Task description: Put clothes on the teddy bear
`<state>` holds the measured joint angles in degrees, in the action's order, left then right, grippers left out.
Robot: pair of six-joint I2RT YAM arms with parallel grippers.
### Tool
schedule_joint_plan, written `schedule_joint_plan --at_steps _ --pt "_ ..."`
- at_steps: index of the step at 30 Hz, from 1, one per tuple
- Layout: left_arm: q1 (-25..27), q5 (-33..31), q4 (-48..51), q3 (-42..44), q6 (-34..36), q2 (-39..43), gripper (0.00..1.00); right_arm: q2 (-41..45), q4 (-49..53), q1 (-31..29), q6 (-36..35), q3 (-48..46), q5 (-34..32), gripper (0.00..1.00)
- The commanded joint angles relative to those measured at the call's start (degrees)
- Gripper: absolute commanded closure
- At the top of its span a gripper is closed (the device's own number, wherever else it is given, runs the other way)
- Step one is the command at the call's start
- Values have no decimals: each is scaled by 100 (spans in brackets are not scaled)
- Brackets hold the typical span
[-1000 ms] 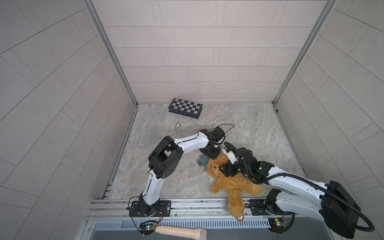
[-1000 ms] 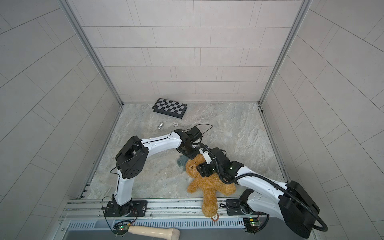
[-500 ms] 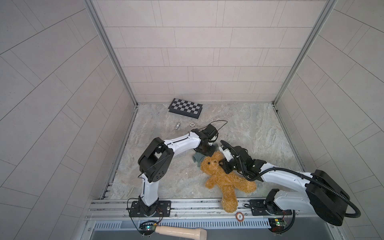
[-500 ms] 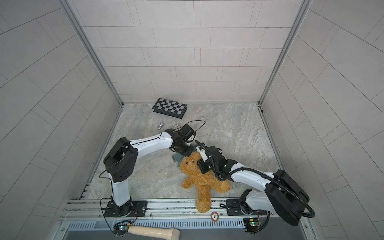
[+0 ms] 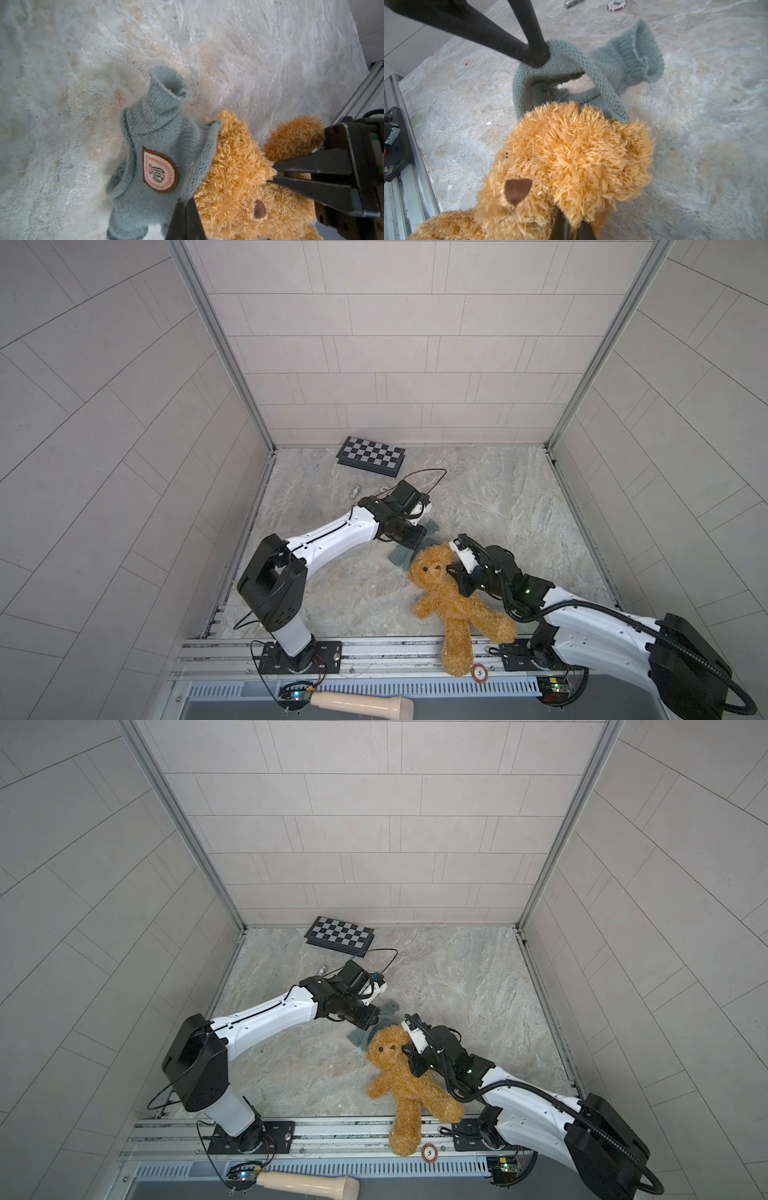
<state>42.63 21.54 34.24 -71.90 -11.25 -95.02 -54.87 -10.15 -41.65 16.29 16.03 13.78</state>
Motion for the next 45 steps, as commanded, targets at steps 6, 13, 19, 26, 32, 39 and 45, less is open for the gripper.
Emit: schedule_joint_plan --at_steps 6,13,19,26,32,39,45 --pt "60 1198 -455 215 -133 129 100 116 -356 -93 -475 27 284 100" --pt "209 1563 -572 -78 -327 -33 100 201 -476 -220 -598 -6 318 100" --pt "376 1437 131 -159 31 97 100 560 -514 -238 -698 -100 23 100" --pt "393 1266 645 224 297 560 100 735 -710 -241 -684 -208 -260 100" --pt "438 1309 389 553 125 743 100 735 -846 -238 -629 -277 -490 100" --pt "324 709 -89 528 -351 834 100 793 -773 -297 -687 -294 -324 100" --pt "-273 556 -192 666 -467 979 100 881 -541 -420 -893 -272 -154 100"
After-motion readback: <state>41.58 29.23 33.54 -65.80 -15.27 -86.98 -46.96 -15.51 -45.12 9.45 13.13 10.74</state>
